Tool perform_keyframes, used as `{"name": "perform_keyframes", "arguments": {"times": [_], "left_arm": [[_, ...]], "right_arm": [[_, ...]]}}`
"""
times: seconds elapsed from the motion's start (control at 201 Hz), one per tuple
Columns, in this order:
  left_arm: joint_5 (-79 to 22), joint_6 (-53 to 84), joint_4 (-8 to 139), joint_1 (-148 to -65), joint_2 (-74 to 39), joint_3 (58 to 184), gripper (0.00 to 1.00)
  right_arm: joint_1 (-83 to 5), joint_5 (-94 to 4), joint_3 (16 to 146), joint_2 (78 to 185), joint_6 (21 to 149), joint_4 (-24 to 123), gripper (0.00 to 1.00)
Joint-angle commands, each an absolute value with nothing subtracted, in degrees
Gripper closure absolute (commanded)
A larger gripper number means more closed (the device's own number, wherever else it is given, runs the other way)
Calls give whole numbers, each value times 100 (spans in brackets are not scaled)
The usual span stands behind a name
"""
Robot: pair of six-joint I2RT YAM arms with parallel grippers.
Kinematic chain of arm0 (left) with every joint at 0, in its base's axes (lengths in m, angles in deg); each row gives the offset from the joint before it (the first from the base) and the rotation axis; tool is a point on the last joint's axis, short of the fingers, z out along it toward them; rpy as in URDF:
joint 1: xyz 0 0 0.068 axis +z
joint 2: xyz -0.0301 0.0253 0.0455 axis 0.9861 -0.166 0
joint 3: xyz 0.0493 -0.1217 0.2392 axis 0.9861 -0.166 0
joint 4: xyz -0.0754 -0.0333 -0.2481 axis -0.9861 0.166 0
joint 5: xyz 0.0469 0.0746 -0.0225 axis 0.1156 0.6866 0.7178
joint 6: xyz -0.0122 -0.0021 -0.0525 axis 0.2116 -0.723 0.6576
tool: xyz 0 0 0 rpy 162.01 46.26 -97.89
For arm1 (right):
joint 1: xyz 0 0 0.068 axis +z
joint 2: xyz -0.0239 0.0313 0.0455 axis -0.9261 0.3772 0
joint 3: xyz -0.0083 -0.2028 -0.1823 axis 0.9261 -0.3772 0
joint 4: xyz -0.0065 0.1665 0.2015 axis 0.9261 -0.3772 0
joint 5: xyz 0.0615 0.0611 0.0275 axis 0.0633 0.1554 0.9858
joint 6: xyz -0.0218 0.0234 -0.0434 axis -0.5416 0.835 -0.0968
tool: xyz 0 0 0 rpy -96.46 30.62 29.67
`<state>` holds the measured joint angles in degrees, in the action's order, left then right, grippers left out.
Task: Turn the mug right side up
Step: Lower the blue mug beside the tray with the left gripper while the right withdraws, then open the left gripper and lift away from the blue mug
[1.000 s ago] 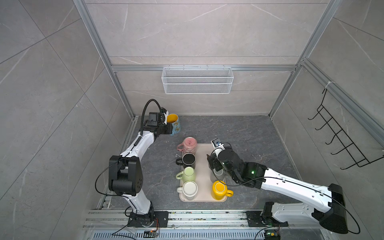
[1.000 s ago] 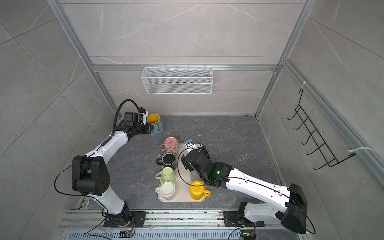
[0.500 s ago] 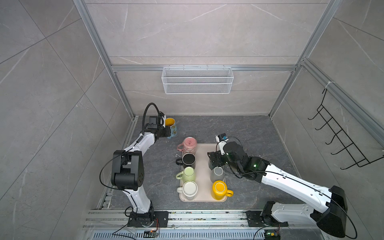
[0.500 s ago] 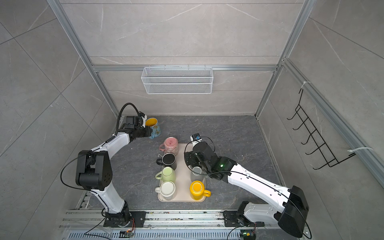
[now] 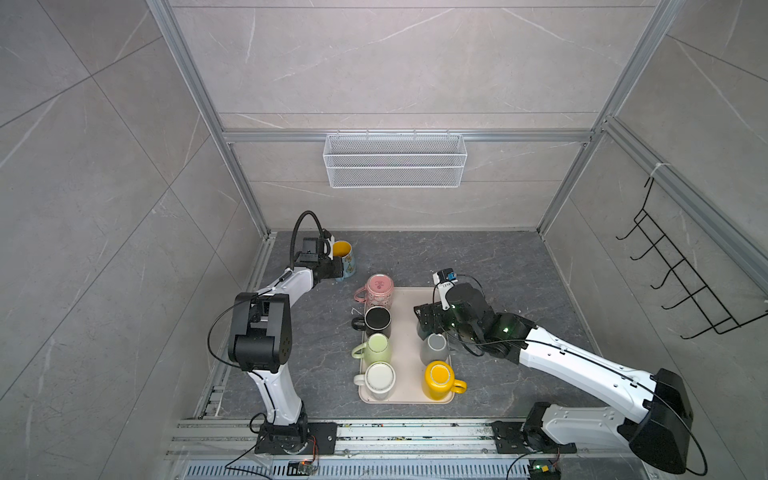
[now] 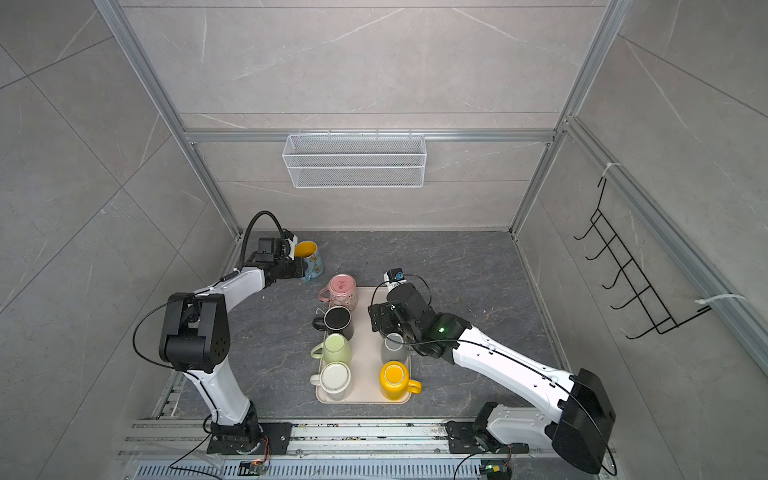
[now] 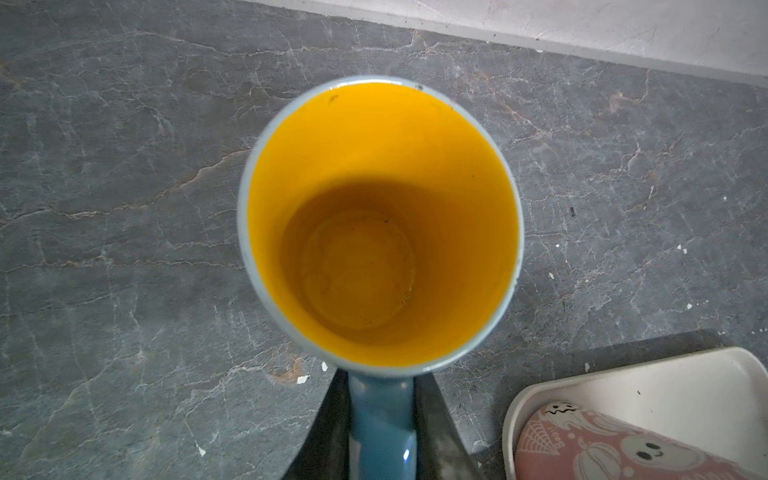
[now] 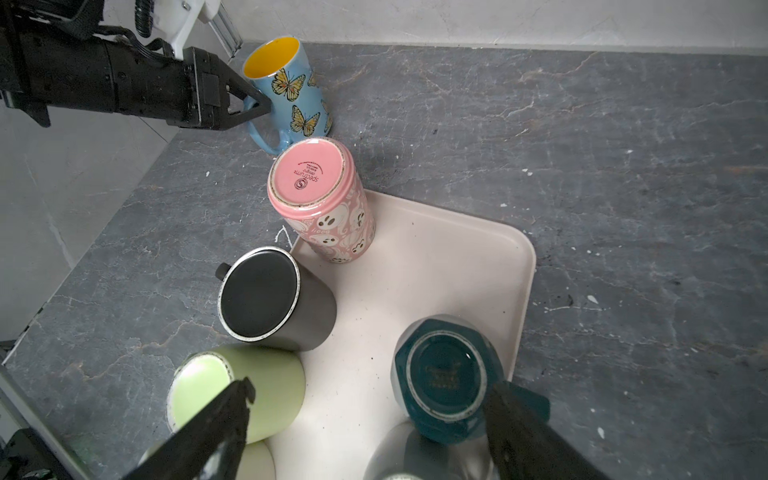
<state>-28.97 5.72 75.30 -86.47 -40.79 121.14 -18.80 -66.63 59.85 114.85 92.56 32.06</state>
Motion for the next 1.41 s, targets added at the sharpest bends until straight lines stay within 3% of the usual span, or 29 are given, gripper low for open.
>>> {"name": "perform_keyframes", "arguments": {"times": [0.0,0.309,0.373,0.543,0.826,1.215,1.404], "left_arm": [[-2909,629,6681,-8630,-3994,12246,100],[-2750,673,7052,-8625,-4069,12294,100],[-2779,670,7117,-8629,-4076,12302,84],[-2859,704,7189,-8631,-4068,12285,61],[-2960,820,7256,-8634,-3916,12224,35],[-2887,1074,7891,-8721,-2432,11767,30],[-3184,1915,8039,-8730,-1326,11440,28]], "right_arm": [[-1906,-6565,5927,11570,9440,3345,10],[-1906,-6564,5951,11618,9485,3317,10],[-1906,-6586,5984,11670,9506,3281,10],[-1906,-6569,6022,11759,9560,3273,9],[-1906,-6591,6024,11759,9612,3239,9],[-1978,-6144,6350,12126,9689,3037,8],[-2290,-5856,6563,12356,9996,2957,8]]}}
